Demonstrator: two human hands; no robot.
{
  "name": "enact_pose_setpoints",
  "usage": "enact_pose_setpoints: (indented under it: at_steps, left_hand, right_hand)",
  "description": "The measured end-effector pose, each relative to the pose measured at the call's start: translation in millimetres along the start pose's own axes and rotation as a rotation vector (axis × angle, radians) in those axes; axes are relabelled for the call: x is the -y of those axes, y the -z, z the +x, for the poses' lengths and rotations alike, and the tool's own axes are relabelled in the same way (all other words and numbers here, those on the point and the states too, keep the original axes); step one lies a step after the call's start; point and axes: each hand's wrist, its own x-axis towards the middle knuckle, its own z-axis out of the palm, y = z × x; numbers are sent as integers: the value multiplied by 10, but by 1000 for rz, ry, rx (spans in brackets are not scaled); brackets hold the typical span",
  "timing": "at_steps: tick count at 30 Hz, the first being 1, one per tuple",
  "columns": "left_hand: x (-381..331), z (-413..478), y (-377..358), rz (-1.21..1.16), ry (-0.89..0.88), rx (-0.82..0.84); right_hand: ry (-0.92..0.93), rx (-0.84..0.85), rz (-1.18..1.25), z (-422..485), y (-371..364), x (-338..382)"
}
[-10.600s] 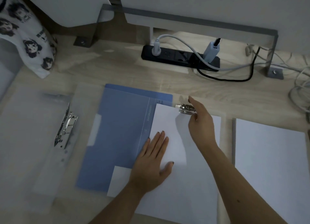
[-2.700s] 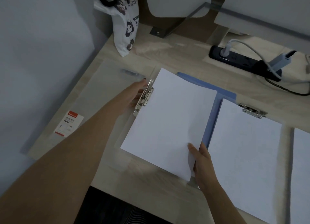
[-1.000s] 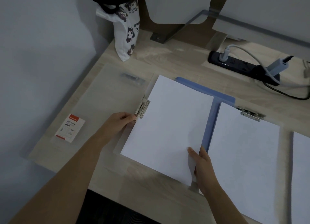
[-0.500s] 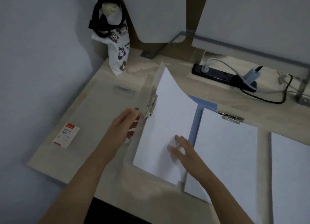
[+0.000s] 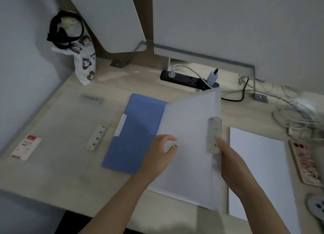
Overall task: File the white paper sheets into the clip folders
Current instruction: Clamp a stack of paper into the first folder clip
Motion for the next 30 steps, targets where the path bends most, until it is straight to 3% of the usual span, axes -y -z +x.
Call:
enact_pose_setpoints:
  at_steps: [2,4,9,12,16,18,21,25,28,30]
  left_hand:
    - [183,20,-145,186,100,-104]
    - [323,10,-224,210,255,-82]
    - [590,-23,-264,126,407,-40]
    - [654,-30,-129,154,398,-35]
    - [783,82,280,422,297,-275]
    - [865,178,511,429,383,-323]
    - [955,296,749,409,517,-261]
    - [1128,456,998,231,543,-236]
    - [1037,490,1106,-75,456,-144]
    - [885,459,1150,-104,357,-117]
  right_hand:
    - [3,-212,-167,89,225,-216]
    - [-30,-348,-320,215,393,-448]
    - [-192,-460,-755,436,483,-783]
    - [-208,-454,-969,441,435,-854]
    - [-24,-417,-1137,451,282,-874]
    - [33,-329,-1207,498,127,-892]
    - [46,-210,-1259,587,-133,-1001]
    - [20,-201,-1345,672,-271,-1142]
    - [13,-216,-1395,684,-251,-1182]
    - [29,-235,-1410,699,-246,-1204]
